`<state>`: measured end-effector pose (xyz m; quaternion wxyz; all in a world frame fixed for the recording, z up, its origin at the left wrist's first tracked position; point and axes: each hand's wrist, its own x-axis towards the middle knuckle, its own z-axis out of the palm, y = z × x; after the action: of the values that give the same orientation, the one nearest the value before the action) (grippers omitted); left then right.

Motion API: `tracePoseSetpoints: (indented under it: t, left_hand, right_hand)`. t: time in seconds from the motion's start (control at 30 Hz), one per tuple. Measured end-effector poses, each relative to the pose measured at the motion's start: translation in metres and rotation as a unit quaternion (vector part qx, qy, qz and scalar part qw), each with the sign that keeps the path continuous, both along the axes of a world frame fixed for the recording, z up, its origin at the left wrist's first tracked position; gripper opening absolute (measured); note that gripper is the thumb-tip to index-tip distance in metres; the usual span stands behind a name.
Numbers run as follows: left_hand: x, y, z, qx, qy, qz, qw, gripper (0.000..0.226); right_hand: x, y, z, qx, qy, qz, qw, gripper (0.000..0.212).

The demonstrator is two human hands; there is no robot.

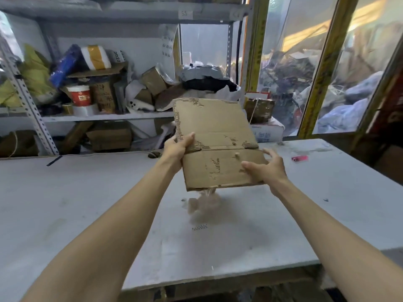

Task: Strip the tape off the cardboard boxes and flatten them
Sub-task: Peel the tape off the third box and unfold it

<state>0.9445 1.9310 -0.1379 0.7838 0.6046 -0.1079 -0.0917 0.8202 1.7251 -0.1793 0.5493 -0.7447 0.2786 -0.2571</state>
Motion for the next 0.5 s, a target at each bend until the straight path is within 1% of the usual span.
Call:
tracePoseSetpoints:
  t: [0.07,0.1,0.17,0.2,0.23,0.3,0.33,0.4,0.5]
  left_hand:
    - [0.012,-0.021,-0.006,0.043,-0.012,-0.045,0.998,0.034]
    - [0.018,-0.031,-0.011,0.082,-0.011,-0.073,0.994,0.039]
    - [0.03,-0.045,-0.019,0.204,0.012,-0.127,0.971,0.047]
    - [0.038,-0.051,-0.025,0.251,0.018,-0.135,0.958,0.048]
    - [0.047,-0.058,-0.031,0.275,0.014,-0.125,0.953,0.051]
    - [0.068,-0.073,-0.042,0.268,-0.006,-0.072,0.961,0.068]
    - [0.076,-0.08,-0.047,0.255,-0.017,-0.053,0.965,0.07]
    - [0.089,-0.093,-0.058,0.239,-0.041,-0.041,0.969,0.056]
    - [0.102,-0.102,-0.078,0.241,-0.05,-0.073,0.967,0.047]
  right_hand:
    - [0.011,-0.018,-0.006,0.007,-0.022,-0.049,0.999,0.088]
    - [0.018,-0.028,-0.008,0.003,-0.025,-0.072,0.997,0.088]
    - [0.033,-0.046,-0.011,-0.013,-0.01,-0.094,0.995,0.091]
    - [0.042,-0.055,-0.013,-0.023,0.001,-0.098,0.995,0.091]
    - [0.053,-0.063,-0.015,-0.03,0.01,-0.101,0.994,0.09]
    - [0.076,-0.077,-0.022,-0.036,0.024,-0.106,0.993,0.086]
    - [0.086,-0.083,-0.025,-0.038,0.033,-0.107,0.993,0.085]
    - [0.105,-0.095,-0.034,-0.04,0.054,-0.099,0.993,0.082]
    - [0.122,-0.106,-0.049,-0.031,0.081,-0.082,0.993,0.075]
